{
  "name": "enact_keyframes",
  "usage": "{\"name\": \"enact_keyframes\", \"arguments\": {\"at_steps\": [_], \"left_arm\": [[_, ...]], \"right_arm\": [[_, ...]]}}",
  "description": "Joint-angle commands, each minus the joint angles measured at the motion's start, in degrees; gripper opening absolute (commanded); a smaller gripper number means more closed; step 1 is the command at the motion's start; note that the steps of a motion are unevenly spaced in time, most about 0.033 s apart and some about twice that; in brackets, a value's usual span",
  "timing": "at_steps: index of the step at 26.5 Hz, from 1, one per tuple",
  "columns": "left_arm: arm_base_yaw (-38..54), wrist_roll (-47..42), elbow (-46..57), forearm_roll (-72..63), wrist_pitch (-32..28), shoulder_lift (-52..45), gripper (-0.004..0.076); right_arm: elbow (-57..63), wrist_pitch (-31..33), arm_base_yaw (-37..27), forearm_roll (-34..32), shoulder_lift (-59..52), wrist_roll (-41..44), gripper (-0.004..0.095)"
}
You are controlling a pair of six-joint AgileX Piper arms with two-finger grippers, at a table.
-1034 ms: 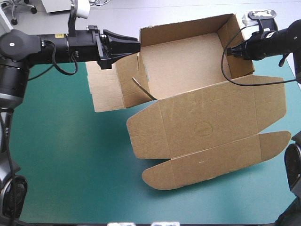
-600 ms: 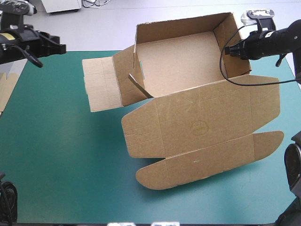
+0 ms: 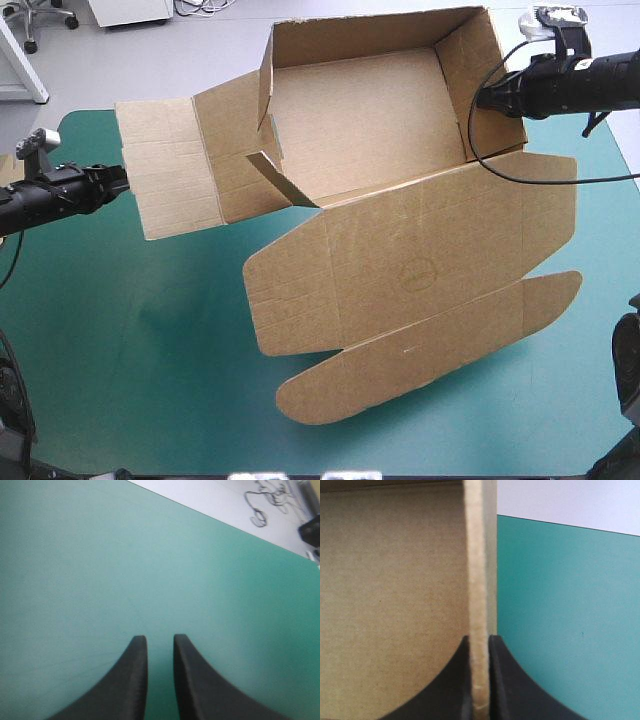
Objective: Fold the box
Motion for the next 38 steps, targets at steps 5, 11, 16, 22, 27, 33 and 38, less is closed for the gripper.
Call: {"name": "enact_keyframes", "arguments": {"at_steps": [5, 11, 16, 22, 27, 33, 38], "left_arm": [[-7.7, 11.7, -0.3, -21.3, 12.0, 3.0, 0.0105], [-15.4, 13.9, -0.5, -31.3, 19.2, 4.3, 0.0104], [-19.1, 11.7, -0.6, -33.1, 19.2, 3.8, 0.0104], [-24.2, 9.8, -2.6, -35.3, 19.2, 3.3, 0.0104], [-25.2, 7.3, -4.8, -37.9, 19.2, 3.3, 0.0104], [-25.2, 5.0, -7.7, -38.7, 19.2, 3.3, 0.0104], [-25.6, 3.3, -9.8, -38.5, 19.2, 3.3, 0.012]], "right_arm": [[-1.9, -1.5, -0.4, 6.9, -4.5, -0.1, -0.0004], [-1.9, -2.2, -0.4, 5.6, -4.4, -0.1, -0.0004], [-1.8, -3.3, -0.4, -0.2, -4.2, 1.4, -0.0004], [-1.4, -3.6, -0.4, -1.1, -3.2, 1.6, -0.0004], [-1.3, -3.7, -0.4, -2.6, -1.9, 1.7, -0.0004], [-1.3, -4.0, -0.4, -3.6, -0.8, 2.0, -0.0004], [-1.3, -4.1, -0.4, -3.8, -0.4, 2.0, -0.0004]]}}
